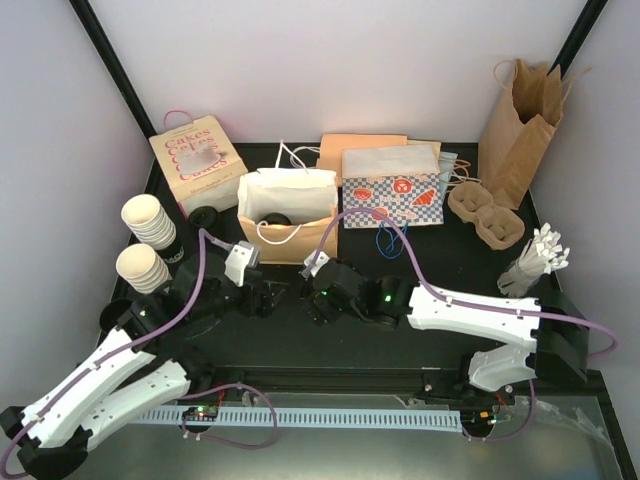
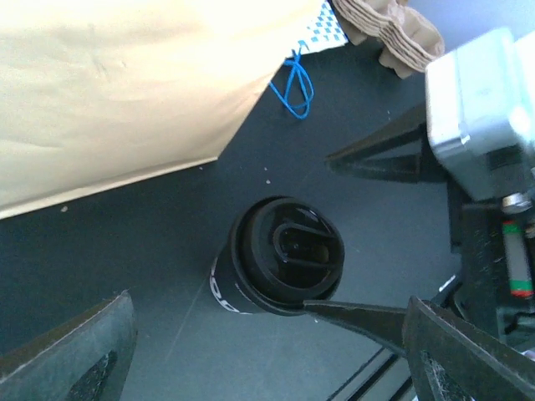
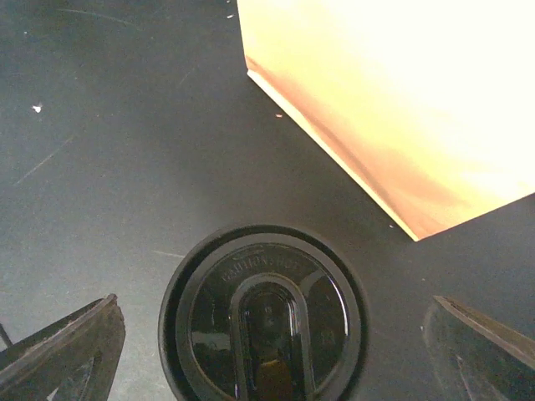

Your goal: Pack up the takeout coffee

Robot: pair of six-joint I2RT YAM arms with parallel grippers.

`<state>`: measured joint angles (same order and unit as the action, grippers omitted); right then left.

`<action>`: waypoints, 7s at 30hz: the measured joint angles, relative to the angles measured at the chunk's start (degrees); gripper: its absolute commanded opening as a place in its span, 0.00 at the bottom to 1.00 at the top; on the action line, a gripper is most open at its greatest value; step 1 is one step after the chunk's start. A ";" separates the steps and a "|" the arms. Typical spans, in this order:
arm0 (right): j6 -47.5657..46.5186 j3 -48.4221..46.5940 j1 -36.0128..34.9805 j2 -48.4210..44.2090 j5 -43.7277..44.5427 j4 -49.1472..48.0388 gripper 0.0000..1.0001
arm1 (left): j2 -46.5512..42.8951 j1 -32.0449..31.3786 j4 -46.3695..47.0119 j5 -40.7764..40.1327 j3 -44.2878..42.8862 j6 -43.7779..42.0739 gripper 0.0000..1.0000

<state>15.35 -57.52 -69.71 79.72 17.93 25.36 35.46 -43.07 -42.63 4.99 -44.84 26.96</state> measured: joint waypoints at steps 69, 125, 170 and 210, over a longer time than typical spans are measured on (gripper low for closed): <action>21.18 19.74 30.23 -3.26 -52.96 -16.26 0.48 | 42.73 -13.99 0.68 -9.25 -13.22 -13.05 0.84; 7.26 9.55 29.44 -11.45 -33.51 5.68 0.66 | 32.22 -13.64 -12.44 -9.07 -24.55 -10.21 0.99; 8.13 -20.52 2.82 16.98 -6.80 25.14 0.81 | 10.25 3.65 -24.26 -24.33 -32.46 -6.43 0.99; 2.78 -44.96 4.15 -3.32 -2.99 39.69 0.65 | 20.31 27.39 -15.52 1.66 -30.16 -10.84 0.99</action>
<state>18.13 -102.48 -65.56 76.40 14.94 65.06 55.77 -15.68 -58.15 6.66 -75.00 16.12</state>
